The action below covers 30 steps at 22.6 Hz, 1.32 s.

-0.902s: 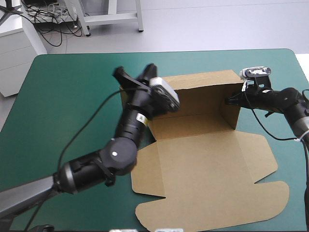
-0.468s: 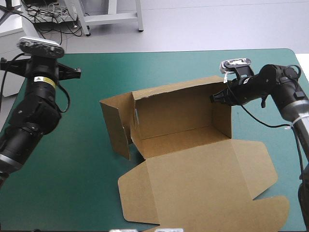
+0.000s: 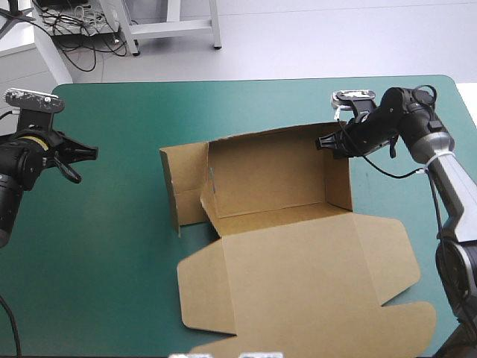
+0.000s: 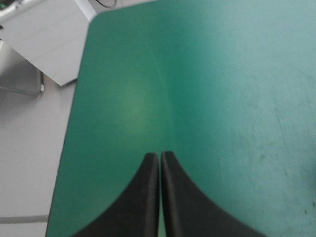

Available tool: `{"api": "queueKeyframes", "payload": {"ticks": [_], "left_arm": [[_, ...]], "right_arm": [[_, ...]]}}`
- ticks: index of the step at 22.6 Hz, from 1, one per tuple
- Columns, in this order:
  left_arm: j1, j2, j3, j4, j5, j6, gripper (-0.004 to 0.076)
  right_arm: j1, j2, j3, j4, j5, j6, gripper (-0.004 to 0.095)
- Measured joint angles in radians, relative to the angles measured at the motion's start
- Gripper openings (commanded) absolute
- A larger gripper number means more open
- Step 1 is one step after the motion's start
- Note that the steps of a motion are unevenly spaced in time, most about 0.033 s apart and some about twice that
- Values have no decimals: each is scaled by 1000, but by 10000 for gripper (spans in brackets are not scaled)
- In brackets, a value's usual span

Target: Fold the box

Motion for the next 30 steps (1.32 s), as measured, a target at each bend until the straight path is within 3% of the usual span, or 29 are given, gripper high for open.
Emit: {"api": "queueKeyframes", "payload": {"ticks": [6, 9, 11, 15, 21, 30], "left_arm": [[11, 6, 0, -96, 117, 90, -6], [11, 9, 0, -129, 119, 102, -7], [11, 9, 0, -134, 119, 116, -7], [11, 9, 0, -134, 119, 121, -8], [11, 9, 0, -134, 122, 140, -8], [68, 41, 0, -71, 128, 151, -8]], "right_arm": [[0, 71, -6, 21, -132, 3, 94], [0, 90, -11, 25, -151, -3, 231], [0, 103, -20, 10, -128, -3, 388], [1, 111, -125, -28, -47, 43, 517], [5, 104, -314, -248, 143, 241, 517], [5, -4, -281, -230, 156, 273, 517]]}}
